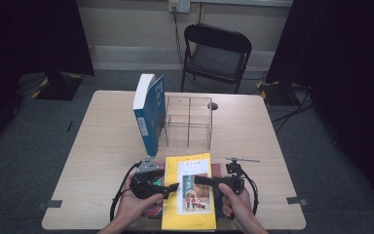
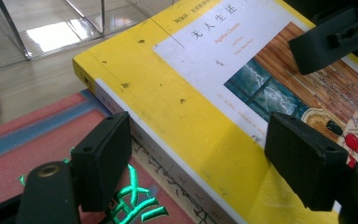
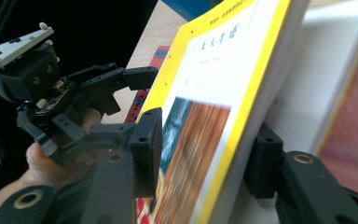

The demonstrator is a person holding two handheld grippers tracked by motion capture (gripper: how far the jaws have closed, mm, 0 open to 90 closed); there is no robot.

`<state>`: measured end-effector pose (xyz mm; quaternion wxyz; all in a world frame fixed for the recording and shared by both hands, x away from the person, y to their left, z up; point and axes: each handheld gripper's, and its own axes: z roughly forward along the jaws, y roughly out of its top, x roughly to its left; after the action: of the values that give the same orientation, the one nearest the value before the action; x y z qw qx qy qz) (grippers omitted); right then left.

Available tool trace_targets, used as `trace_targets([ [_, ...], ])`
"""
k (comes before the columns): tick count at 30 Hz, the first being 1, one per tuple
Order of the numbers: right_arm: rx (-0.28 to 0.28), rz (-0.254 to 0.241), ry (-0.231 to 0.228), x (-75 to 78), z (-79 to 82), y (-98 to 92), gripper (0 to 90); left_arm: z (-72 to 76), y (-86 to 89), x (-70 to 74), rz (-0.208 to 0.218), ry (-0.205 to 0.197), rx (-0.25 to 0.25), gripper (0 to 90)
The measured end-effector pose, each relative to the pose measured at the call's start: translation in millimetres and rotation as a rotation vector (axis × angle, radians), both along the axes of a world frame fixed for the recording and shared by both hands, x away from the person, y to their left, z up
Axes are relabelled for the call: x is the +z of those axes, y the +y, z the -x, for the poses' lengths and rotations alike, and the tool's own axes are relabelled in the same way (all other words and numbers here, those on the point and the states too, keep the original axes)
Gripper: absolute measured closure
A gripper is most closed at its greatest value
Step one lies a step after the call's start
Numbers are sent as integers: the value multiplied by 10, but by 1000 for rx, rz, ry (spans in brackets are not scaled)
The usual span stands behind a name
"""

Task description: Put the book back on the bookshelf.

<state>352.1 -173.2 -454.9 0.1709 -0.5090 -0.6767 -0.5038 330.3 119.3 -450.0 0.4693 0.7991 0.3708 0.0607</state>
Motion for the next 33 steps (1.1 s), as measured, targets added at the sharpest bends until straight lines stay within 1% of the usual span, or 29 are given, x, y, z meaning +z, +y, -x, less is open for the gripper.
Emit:
trace_targets([
  [2,14,-1,11,-9,-68,34,585,-1,2,-1,1,0,0,233],
  [3,22,-2,2,-17,-99,52,593,-1,4,-1,1,-1,0,233],
  [5,36,-16,24,-33,-149,73,610,-4,11,-4,0,-5,-4,232],
  [8,54,-28,21,-51,-198,92,612,-7,19,-10,11,-3,1,231],
  [9,58,-26,22,-45,-204,105,605,-9,18,-10,11,-4,3,231],
  [11,71,-18,5,-39,-206,129,597,-7,19,-10,7,-5,1,231],
  [12,73,-17,4,-37,-206,141,599,-7,19,-10,8,-5,1,230],
  [13,72,-18,5,-38,-208,151,626,-7,19,-11,12,-4,1,230],
  [14,74,-5,-2,-34,-203,161,684,-8,21,-12,13,-6,0,230],
  [15,77,1,-10,-35,-197,166,707,-8,26,-12,8,-8,-5,230],
  [16,72,-12,-11,-38,-192,158,739,-10,32,-13,6,-13,-10,230],
  [17,73,-31,-16,-39,-193,149,752,-11,36,-16,11,-13,-9,230],
  [18,73,-32,-19,-29,-189,149,760,-14,42,-16,16,-9,-12,229],
  [19,73,-29,-32,-19,-180,153,764,-18,49,-16,21,-3,-14,229],
  [20,75,-25,-48,-2,-169,157,766,-24,57,-15,35,8,-13,227],
  [23,84,-39,-89,55,-144,159,775,-52,104,-12,75,50,-16,202],
  [25,95,-45,-130,99,-125,172,785,-70,133,-8,114,82,-31,201],
  [26,97,-56,-143,119,-116,176,792,-78,145,-9,141,99,-38,201],
  [28,106,-78,-169,172,-101,184,805,-88,163,-8,176,123,-59,199],
  [30,111,-85,-203,234,-90,200,811,-78,153,11,186,115,-82,201],
  [31,117,-86,-215,262,-86,213,811,-68,140,23,178,112,-98,203],
  [33,122,-72,-239,303,-75,242,812,-40,102,36,171,102,-133,227],
])
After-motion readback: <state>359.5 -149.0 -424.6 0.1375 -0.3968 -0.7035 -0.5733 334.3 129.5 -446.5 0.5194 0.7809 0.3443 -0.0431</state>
